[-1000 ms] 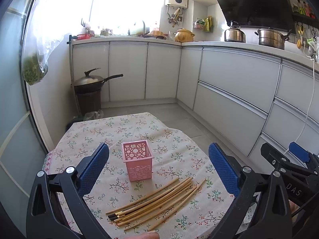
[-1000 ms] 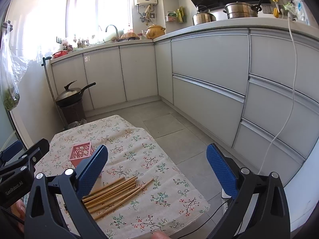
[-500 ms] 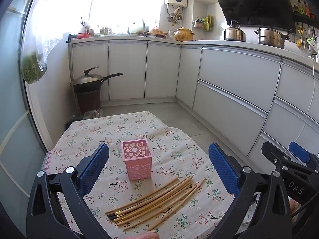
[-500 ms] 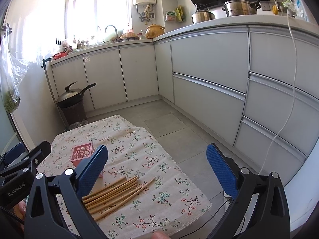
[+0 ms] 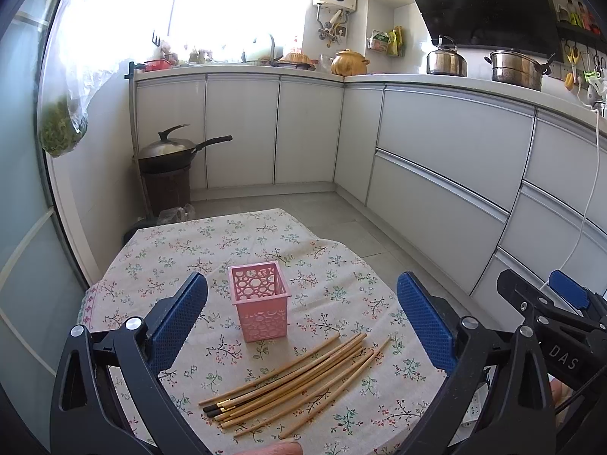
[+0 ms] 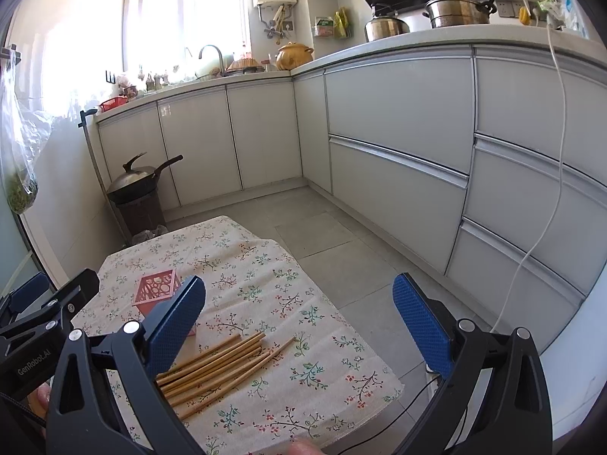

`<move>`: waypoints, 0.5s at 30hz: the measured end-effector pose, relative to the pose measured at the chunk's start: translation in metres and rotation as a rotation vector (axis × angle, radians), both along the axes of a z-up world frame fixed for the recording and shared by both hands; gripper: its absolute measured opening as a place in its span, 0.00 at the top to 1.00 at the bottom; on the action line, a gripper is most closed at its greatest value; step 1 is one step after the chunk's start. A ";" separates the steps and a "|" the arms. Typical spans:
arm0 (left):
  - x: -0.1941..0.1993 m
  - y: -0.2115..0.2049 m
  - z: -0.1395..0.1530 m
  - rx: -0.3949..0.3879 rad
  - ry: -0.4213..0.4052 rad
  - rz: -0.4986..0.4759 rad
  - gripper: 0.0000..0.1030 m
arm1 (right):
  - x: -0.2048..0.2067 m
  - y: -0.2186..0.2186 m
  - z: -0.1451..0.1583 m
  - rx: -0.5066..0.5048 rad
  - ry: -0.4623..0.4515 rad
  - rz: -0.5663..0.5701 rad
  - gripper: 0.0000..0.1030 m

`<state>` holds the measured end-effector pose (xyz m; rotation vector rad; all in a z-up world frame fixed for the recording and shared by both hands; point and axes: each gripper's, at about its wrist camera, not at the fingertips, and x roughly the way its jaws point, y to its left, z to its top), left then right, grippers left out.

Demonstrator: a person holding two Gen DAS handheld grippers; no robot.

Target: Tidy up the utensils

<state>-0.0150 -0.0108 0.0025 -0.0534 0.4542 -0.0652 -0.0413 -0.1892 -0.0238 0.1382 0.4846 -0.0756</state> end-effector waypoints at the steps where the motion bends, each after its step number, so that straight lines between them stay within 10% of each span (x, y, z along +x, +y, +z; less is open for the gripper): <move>1: 0.000 0.000 -0.001 0.001 0.000 0.000 0.07 | 0.000 0.000 -0.001 0.001 0.001 0.000 0.06; 15: 0.000 0.001 0.000 0.004 -0.001 0.002 0.07 | 0.002 -0.001 -0.001 0.011 0.015 -0.001 0.06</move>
